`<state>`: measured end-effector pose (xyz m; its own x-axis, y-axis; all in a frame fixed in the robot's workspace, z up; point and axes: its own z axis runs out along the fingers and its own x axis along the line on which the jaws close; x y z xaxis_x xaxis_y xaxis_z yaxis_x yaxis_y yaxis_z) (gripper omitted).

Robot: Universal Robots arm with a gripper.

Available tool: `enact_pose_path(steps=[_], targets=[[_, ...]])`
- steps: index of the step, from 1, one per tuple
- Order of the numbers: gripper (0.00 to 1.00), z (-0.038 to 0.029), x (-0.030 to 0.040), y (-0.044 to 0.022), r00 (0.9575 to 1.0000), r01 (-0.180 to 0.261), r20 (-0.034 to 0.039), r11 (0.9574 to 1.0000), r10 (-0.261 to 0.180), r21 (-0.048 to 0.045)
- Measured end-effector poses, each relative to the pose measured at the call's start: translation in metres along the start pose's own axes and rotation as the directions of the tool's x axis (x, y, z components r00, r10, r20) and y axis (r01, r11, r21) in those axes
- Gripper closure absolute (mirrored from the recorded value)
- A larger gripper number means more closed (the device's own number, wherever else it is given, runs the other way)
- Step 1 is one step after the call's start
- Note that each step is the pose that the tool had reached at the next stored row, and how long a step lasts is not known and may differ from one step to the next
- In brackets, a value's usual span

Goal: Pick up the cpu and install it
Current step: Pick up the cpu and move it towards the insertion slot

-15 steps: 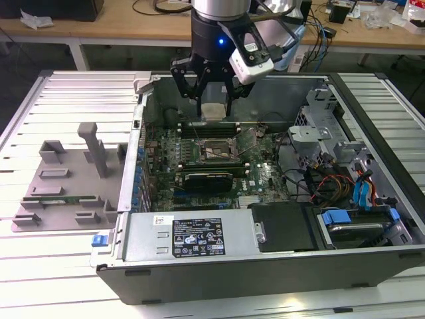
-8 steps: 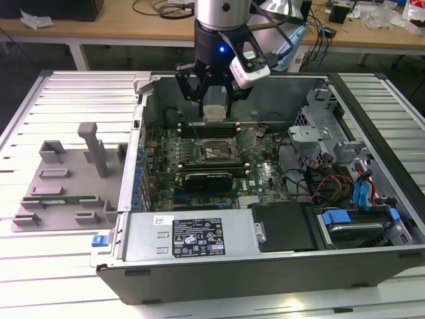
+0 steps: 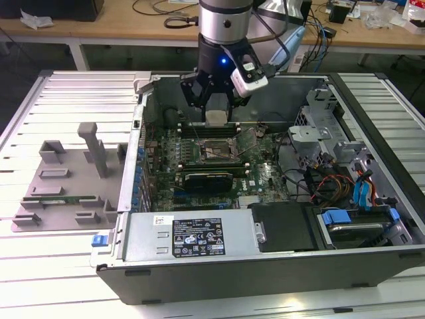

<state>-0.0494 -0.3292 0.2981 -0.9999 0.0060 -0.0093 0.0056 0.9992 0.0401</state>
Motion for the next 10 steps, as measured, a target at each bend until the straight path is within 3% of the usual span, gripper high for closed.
enact_pose_path(steps=[5, 7, 10], targets=[[0.45, 0.0158, -0.0009, 0.0035, 1.0000, 0.000, -0.0001, 1.0000, 0.000, 0.0005], [0.45, 0.0209, -0.0064, 0.0051, 1.0000, 0.000, -0.0001, 1.0000, 0.000, 0.0003], [0.45, 0.0260, -0.0090, 0.0054, 1.0000, 0.003, -0.0001, 1.0000, -0.003, 0.0003]])
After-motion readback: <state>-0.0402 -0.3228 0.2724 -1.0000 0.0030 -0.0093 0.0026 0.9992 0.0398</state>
